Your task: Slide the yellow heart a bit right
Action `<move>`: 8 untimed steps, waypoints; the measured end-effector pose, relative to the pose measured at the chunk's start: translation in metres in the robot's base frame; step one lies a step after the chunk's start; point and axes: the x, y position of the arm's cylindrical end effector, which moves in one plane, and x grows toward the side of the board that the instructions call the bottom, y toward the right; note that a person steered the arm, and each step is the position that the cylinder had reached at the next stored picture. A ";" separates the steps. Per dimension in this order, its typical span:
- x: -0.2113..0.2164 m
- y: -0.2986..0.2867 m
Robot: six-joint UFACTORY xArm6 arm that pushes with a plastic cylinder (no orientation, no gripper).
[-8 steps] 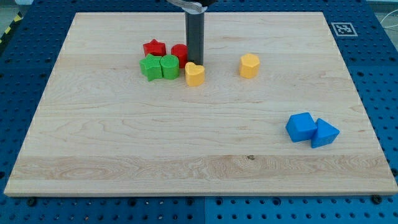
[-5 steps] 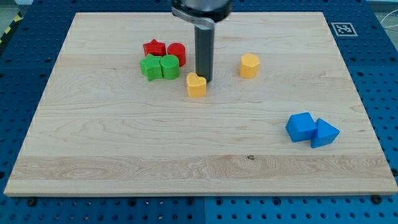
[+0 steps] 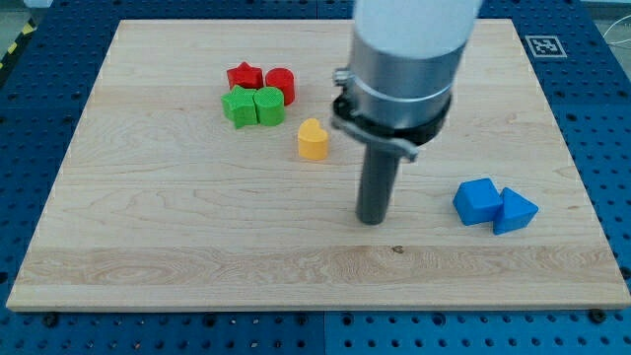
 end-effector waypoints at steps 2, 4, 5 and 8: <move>-0.029 -0.066; -0.066 -0.068; -0.072 -0.076; -0.111 -0.053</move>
